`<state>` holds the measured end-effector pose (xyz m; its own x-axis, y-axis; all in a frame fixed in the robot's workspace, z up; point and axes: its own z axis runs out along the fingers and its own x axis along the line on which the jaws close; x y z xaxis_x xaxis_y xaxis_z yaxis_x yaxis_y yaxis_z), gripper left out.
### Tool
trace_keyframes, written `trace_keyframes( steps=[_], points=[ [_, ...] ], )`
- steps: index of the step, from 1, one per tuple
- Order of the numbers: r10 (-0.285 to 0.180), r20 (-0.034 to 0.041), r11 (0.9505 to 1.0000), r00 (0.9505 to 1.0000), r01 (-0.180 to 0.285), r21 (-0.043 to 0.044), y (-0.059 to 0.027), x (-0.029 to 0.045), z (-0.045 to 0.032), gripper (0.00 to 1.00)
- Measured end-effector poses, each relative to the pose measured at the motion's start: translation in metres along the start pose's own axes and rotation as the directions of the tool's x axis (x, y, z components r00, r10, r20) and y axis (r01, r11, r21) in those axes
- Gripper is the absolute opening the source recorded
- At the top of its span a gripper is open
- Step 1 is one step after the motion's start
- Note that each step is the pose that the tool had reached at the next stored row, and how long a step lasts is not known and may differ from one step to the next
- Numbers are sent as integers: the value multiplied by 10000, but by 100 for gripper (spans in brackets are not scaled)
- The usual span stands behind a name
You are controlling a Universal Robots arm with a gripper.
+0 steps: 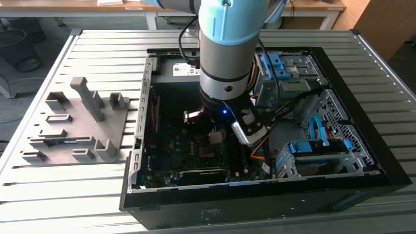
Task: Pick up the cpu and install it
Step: 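Place the cpu into insertion slot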
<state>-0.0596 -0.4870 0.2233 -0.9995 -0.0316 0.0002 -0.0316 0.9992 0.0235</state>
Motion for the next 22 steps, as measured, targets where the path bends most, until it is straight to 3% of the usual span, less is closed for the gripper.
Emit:
trace_keyframes(
  steps=[17, 22],
  points=[
    [0, 0, 10000, 10000, 0, 3, -3, 10, 132, 47],
    [-1, -1, 10000, 10000, 1, 17, -3, 68, 176, 47]
  ],
)
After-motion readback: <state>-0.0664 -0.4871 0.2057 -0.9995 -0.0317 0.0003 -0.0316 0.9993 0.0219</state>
